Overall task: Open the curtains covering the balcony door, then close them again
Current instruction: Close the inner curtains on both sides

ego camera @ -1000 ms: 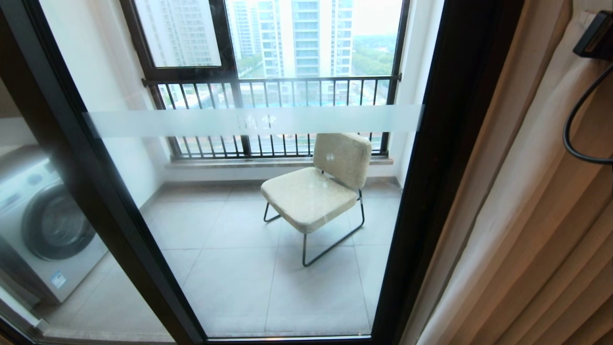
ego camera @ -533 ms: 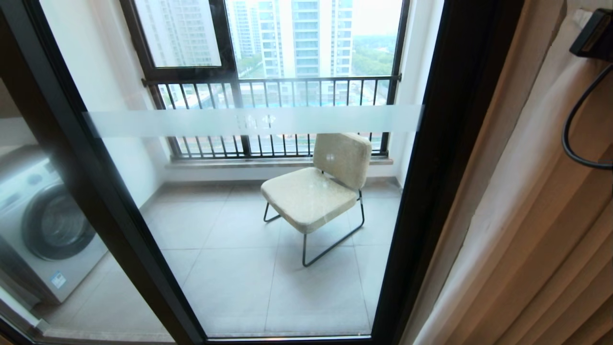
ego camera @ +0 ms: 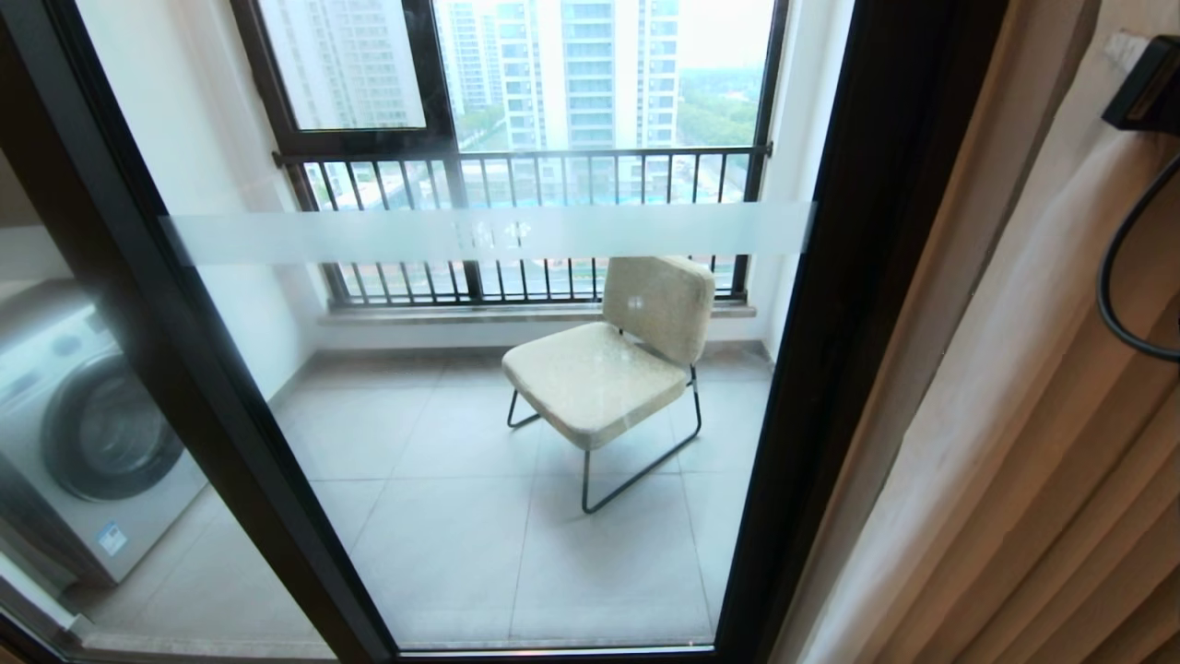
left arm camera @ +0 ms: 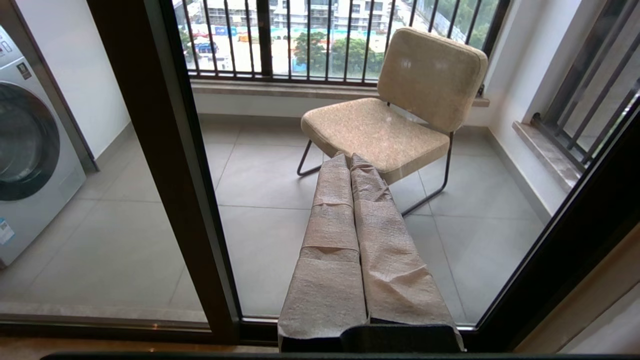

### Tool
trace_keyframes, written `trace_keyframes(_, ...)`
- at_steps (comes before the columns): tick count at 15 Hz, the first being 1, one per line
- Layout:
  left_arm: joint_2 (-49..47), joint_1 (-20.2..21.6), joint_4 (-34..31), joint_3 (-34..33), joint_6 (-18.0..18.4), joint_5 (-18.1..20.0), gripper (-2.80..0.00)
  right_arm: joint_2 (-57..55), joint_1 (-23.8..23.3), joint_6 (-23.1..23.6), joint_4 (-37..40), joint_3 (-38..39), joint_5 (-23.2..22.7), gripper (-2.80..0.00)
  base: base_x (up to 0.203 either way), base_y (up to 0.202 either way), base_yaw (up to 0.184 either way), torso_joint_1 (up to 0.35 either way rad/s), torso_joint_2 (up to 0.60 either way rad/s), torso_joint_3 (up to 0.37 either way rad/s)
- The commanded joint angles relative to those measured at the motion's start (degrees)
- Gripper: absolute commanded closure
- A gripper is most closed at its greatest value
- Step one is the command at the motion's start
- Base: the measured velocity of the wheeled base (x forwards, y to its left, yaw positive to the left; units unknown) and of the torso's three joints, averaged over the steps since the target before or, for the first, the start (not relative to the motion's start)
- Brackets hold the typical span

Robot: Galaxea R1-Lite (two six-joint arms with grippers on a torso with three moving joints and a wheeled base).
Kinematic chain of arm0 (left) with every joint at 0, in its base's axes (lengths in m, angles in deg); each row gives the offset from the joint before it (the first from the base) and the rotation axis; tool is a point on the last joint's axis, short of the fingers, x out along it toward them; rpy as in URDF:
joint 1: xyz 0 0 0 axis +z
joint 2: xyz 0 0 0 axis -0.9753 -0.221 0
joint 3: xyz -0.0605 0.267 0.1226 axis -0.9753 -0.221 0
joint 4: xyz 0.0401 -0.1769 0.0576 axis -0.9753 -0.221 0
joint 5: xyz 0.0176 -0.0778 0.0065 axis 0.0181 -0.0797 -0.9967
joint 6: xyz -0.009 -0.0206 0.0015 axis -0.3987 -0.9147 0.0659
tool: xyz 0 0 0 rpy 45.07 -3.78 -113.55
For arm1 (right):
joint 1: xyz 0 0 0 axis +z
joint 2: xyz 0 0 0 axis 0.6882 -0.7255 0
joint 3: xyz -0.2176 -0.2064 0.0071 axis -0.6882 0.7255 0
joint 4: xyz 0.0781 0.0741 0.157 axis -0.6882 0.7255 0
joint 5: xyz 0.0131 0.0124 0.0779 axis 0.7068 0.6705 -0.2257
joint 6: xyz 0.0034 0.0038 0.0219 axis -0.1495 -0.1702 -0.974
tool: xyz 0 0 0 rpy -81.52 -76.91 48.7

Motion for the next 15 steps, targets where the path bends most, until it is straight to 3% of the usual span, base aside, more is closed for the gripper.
trace_keyframes(1,0.02,0.00,-0.01,-0.02,-0.06,-0.02,0.00,0.73,0.02,0.24,0.04,0.41,0.05,0.00,0.000,0.000,0.000,0.000,0.00,0.000)
trace_keyframes(10,0.02,0.00,-0.07,-0.02,-0.06,-0.02,0.00,0.74,0.02,0.24,0.01,0.24,-0.03,0.00,0.000,0.000,0.000,0.000,0.00,0.000)
trace_keyframes(15,0.02,0.00,-0.07,-0.02,-0.06,-0.02,0.00,0.74,0.02,0.16,0.10,0.33,-0.04,0.00,0.002,0.158,-0.003,0.000,0.00,0.001)
